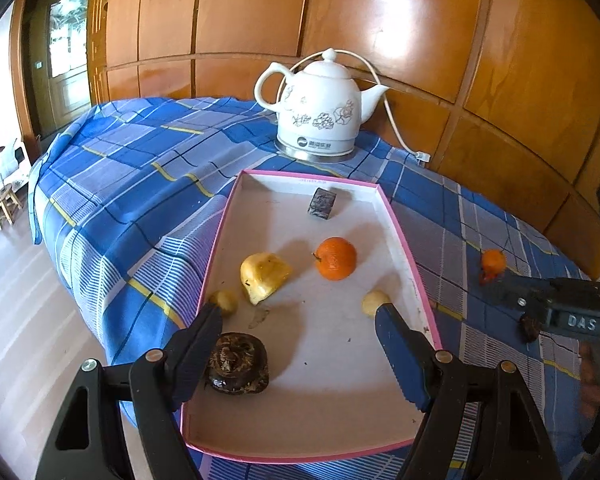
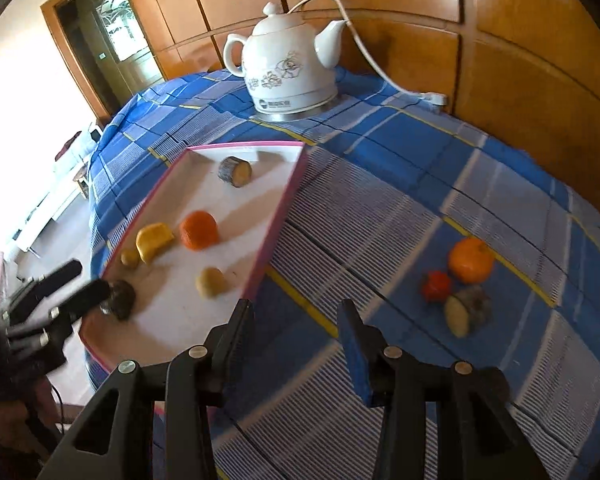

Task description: Organize fruits

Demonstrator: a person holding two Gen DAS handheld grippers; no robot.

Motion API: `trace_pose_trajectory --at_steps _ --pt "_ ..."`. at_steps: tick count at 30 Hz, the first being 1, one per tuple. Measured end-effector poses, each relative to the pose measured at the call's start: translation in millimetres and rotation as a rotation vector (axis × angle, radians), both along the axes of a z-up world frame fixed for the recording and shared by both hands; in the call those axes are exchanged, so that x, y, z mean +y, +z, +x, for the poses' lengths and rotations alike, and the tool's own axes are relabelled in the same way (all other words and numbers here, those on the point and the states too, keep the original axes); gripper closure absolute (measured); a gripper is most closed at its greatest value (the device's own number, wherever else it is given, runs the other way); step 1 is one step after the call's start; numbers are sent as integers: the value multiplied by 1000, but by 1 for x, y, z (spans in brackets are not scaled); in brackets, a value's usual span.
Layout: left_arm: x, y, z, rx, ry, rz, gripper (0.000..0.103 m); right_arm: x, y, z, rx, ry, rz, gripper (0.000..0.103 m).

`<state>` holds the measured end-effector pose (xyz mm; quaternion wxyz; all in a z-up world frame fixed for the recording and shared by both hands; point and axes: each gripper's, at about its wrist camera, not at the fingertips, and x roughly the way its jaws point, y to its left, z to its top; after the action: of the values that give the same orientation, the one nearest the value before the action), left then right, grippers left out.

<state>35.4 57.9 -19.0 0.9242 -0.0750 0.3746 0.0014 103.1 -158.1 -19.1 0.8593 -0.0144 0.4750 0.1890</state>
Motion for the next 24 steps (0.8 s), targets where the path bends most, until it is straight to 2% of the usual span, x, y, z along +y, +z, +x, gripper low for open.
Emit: trace_pose_trajectory --at_steps 9,24 --pt "-10 3 -5 -5 -26 25 24 -51 10 -20 -23 -69 -32 59" --pt "-31 1 -6 5 -72 61 24 -129 15 -32 -39 -230 -52 59"
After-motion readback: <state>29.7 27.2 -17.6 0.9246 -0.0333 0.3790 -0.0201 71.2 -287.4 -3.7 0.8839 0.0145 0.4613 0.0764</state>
